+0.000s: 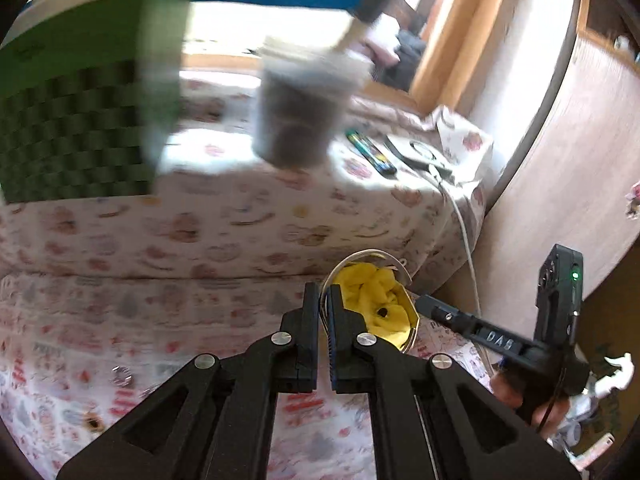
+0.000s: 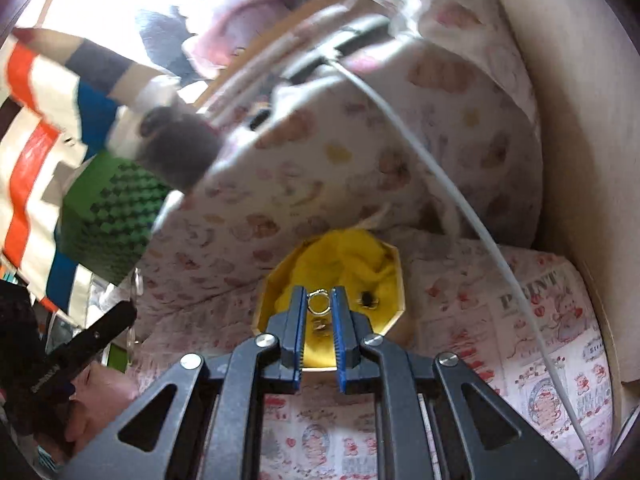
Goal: Organize jewelry
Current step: 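Lower bangle and ring into the gold box and open both tools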
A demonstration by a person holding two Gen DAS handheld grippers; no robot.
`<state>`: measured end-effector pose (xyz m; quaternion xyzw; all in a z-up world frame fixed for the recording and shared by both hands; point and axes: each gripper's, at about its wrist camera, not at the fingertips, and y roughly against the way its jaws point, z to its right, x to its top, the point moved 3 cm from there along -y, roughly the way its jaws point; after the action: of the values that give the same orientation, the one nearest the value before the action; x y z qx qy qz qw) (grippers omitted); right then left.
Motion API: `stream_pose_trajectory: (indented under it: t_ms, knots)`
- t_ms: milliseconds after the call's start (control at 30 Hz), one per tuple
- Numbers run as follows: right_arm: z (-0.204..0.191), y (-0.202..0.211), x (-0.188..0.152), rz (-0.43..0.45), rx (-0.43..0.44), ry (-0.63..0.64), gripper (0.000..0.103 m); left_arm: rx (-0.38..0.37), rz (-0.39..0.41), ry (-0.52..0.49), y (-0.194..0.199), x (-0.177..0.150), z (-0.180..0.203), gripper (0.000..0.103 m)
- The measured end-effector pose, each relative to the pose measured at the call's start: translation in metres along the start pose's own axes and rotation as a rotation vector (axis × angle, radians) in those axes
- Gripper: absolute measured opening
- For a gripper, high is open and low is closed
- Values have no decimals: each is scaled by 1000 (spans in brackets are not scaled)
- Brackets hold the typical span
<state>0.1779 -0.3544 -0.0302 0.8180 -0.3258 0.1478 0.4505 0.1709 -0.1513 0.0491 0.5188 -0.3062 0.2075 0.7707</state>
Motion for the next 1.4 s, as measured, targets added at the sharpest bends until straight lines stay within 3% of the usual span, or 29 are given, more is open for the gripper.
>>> stream_pose_trajectory:
  t_ms: [167, 400, 633, 767, 1067, 1267, 1400]
  knots:
    - [13, -3, 3, -13, 41, -39, 12, 28, -79, -12, -41, -3, 20, 3]
    - [16, -8, 3, -40, 66, -40, 15, 64, -122, -32, -73, -9, 24, 2]
    - [21, 11, 8, 16, 65, -60, 22, 17, -141, -31, -88, -13, 26, 2]
    - [25, 10, 8, 17, 38, -82, 22, -55, -157, 4, -91, -9, 31, 2]
    - [33, 13, 10, 24, 18, -106, 22, -143, -196, -1, -113, -14, 50, 1]
    - [20, 13, 6, 19, 24, -74, 22, -33, -91, -52, -79, -10, 39, 1]
    - [5, 15, 1, 19, 39, -31, 22, 60, 3, -76, -37, -5, 19, 1]
